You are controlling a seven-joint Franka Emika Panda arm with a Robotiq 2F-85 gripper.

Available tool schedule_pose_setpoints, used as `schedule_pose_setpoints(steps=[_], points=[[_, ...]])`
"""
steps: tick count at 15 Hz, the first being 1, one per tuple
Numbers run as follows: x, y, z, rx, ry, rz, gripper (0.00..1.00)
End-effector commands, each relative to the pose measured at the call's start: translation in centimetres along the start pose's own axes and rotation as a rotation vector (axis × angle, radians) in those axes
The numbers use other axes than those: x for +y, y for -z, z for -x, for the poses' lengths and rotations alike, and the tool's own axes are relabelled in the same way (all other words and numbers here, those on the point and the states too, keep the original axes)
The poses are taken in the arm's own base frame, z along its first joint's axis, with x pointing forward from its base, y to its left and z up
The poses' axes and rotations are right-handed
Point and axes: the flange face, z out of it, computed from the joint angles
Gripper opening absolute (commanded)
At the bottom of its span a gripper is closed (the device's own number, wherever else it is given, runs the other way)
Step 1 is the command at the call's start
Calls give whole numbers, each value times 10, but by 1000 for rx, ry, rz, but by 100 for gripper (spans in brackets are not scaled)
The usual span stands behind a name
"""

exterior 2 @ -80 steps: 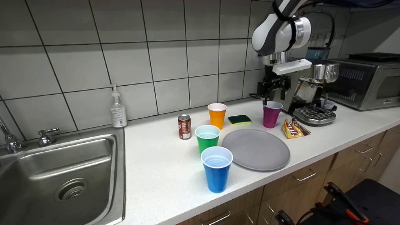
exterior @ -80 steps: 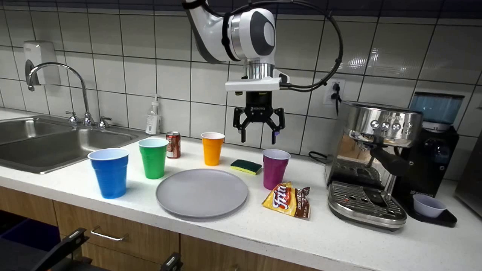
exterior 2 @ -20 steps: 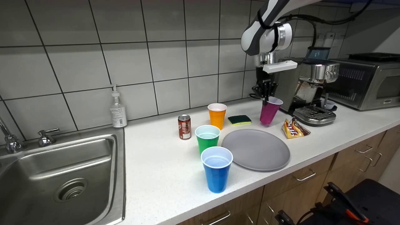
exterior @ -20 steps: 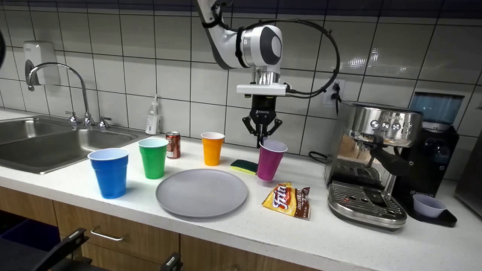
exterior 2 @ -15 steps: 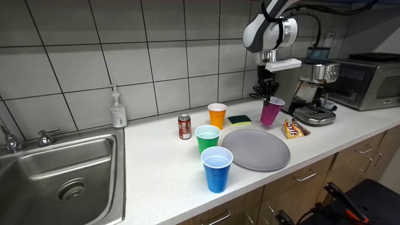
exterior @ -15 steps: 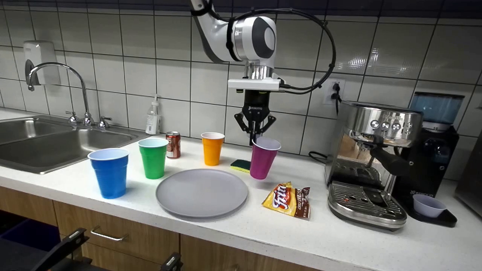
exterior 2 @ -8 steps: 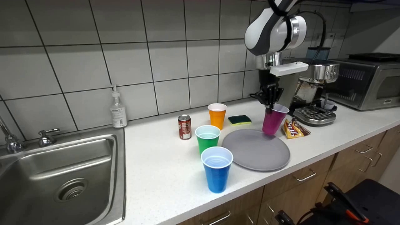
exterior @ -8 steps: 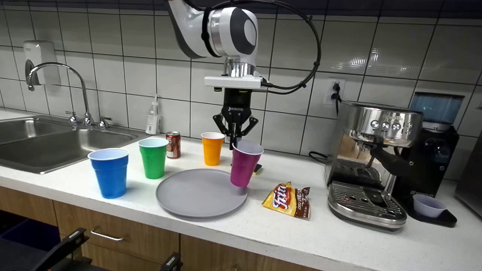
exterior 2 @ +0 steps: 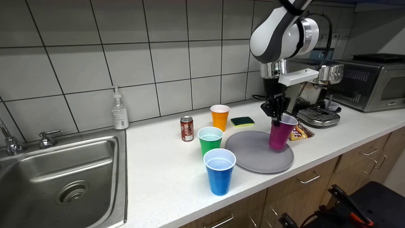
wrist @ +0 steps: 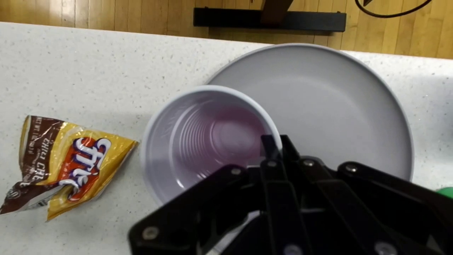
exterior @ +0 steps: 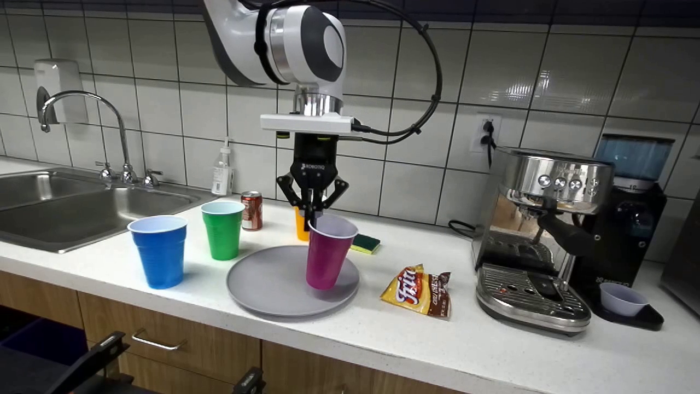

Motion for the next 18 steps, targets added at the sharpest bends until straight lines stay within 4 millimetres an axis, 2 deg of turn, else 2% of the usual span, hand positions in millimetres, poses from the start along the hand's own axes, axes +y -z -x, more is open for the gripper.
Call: schedule_pose_setpoints(steps=[1, 10, 11, 12, 18], points=[[-14, -2, 15, 7, 1, 26, 1], [-28, -16, 17, -11, -6, 25, 1], [-29, -16, 17, -11, -7, 28, 30], [-29, -15, 18, -11, -8, 28, 32], [-28, -6, 19, 7, -9, 19, 75]])
